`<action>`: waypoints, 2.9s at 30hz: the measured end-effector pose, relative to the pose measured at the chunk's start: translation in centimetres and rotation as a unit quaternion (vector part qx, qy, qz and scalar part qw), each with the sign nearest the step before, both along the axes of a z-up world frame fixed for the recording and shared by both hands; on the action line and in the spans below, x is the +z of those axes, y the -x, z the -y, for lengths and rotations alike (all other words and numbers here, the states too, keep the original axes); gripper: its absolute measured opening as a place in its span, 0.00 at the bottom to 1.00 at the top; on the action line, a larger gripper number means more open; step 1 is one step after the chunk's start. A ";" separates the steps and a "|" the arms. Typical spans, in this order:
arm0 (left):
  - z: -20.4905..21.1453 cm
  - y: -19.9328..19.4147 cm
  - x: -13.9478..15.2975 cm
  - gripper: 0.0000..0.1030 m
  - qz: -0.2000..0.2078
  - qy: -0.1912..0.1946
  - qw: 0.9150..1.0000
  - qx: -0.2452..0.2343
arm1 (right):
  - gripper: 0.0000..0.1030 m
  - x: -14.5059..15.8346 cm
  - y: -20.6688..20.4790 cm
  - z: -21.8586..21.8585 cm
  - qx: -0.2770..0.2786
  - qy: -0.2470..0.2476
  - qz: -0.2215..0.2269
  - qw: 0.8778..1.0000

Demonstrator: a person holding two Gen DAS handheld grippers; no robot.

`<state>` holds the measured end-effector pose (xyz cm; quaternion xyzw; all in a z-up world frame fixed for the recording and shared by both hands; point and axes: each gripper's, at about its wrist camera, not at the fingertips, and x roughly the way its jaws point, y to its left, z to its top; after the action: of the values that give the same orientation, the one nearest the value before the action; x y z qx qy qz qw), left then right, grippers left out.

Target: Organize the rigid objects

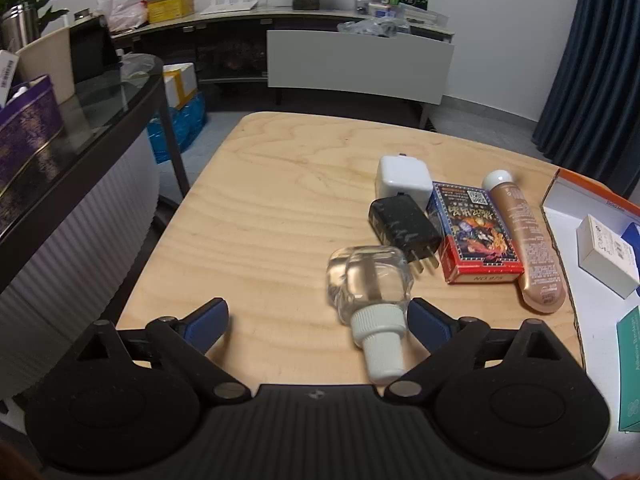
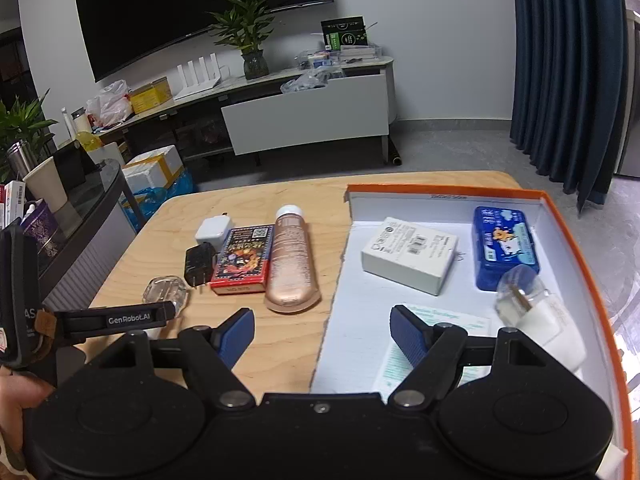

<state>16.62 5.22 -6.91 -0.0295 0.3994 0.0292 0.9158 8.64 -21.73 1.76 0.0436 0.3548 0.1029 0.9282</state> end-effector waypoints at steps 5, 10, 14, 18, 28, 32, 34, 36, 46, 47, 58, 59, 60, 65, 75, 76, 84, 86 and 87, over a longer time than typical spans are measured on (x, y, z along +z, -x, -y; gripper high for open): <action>0.5 -1.4 -0.5 0.96 0.004 -0.003 1.000 -0.002 | 0.86 0.0 -0.2 -0.8 0.006 0.011 0.001 1.000; 0.5 -2.0 -0.8 0.88 0.015 0.010 1.000 0.004 | 0.86 -0.1 -0.7 -1.0 0.004 0.019 0.000 1.000; 0.8 -2.0 -0.7 0.63 0.029 0.005 0.999 -0.015 | 0.86 0.0 -0.9 -1.4 0.004 0.022 0.000 1.000; 0.4 -1.3 -0.8 0.51 0.040 0.006 0.998 -0.039 | 0.87 0.0 -1.3 -1.8 0.007 0.027 0.001 1.000; -0.5 0.8 0.8 0.50 0.059 -0.004 0.996 -0.063 | 0.87 -0.8 -4.6 -3.2 0.026 0.037 -0.012 0.999; -0.9 1.2 0.8 0.50 0.059 0.011 0.996 -0.065 | 0.86 -1.5 -7.9 -4.0 0.039 0.042 -0.031 0.998; -1.1 1.5 0.9 0.50 0.060 0.020 0.996 -0.065 | 0.86 -1.8 -9.4 -4.9 0.047 0.061 -0.028 0.997; -1.4 1.7 0.9 0.50 0.062 0.029 0.996 -0.064 | 0.83 -2.3 -11.1 -5.6 0.056 0.078 -0.032 0.995; -1.6 1.9 0.8 0.50 0.077 0.041 0.994 -0.069 | 0.61 -6.0 -16.2 -7.5 0.060 0.099 -0.074 0.990; -1.6 1.9 0.8 0.50 0.078 0.042 0.994 -0.069 | 0.52 -6.0 -16.5 -7.5 0.059 0.088 -0.074 0.992; -1.4 2.1 1.7 0.50 0.096 0.039 0.992 -0.066 | 0.45 -4.0 -13.6 -6.6 0.036 0.046 -0.028 0.998; -1.3 2.2 1.9 0.50 0.098 0.038 0.992 -0.069 | 0.45 -3.4 -12.7 -6.4 0.035 0.044 -0.020 0.998; -1.2 2.4 2.1 0.50 0.100 0.036 0.992 -0.071 | 0.45 -2.8 -11.9 -6.1 0.035 0.042 -0.012 0.998; -0.3 3.7 3.6 0.50 0.113 0.026 0.990 -0.084 | 0.45 1.1 -7.1 -4.5 0.035 0.030 0.033 0.998; 4.0 8.3 8.1 0.50 0.150 0.011 0.980 -0.128 | 0.45 5.8 1.7 1.0 -0.002 0.016 0.081 0.997; 4.7 8.7 8.5 0.50 0.153 0.013 0.979 -0.135 | 0.45 6.0 2.5 1.7 -0.010 0.014 0.080 0.997; 10.8 11.8 10.8 0.50 0.164 0.031 0.968 -0.190 | 0.45 7.0 8.5 8.0 -0.078 0.011 0.086 0.993; 12.2 12.5 10.9 0.50 0.170 0.033 0.964 -0.203 | 0.45 7.1 9.7 9.4 -0.095 0.018 0.092 0.991; 12.8 12.7 11.0 0.50 0.170 0.035 0.962 -0.209 | 0.45 7.0 10.4 10.2 -0.101 0.017 0.093 0.990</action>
<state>3.96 -7.58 4.09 0.0181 0.2358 -0.1818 0.9545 -1.75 -31.96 8.76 0.0536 0.2627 0.0063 0.9634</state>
